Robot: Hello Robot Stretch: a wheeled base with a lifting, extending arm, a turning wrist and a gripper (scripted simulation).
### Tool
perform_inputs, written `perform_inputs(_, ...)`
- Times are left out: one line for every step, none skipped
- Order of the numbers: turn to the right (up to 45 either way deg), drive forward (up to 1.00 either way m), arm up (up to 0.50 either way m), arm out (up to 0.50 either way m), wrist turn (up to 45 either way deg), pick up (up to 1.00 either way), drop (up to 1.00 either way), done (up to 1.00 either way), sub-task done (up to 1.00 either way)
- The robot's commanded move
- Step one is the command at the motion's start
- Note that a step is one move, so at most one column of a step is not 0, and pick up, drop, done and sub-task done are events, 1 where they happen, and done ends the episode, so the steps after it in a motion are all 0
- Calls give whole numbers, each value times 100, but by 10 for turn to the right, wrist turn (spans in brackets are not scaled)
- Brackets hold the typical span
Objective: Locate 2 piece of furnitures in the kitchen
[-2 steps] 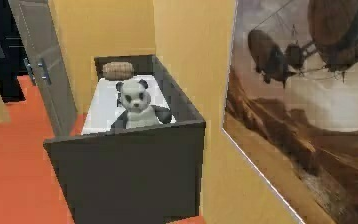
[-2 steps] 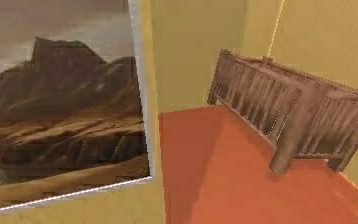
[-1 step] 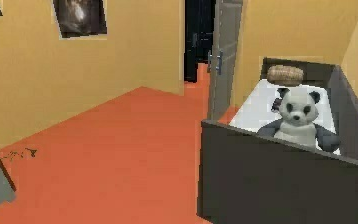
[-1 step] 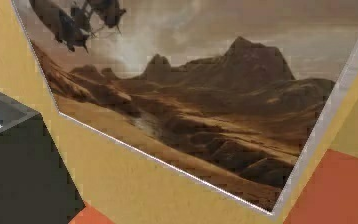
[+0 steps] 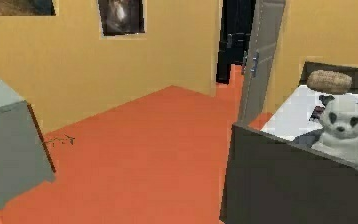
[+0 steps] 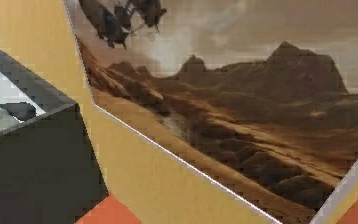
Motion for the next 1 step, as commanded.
perform_inputs(0,100,0,0,0,0,0,0,0)
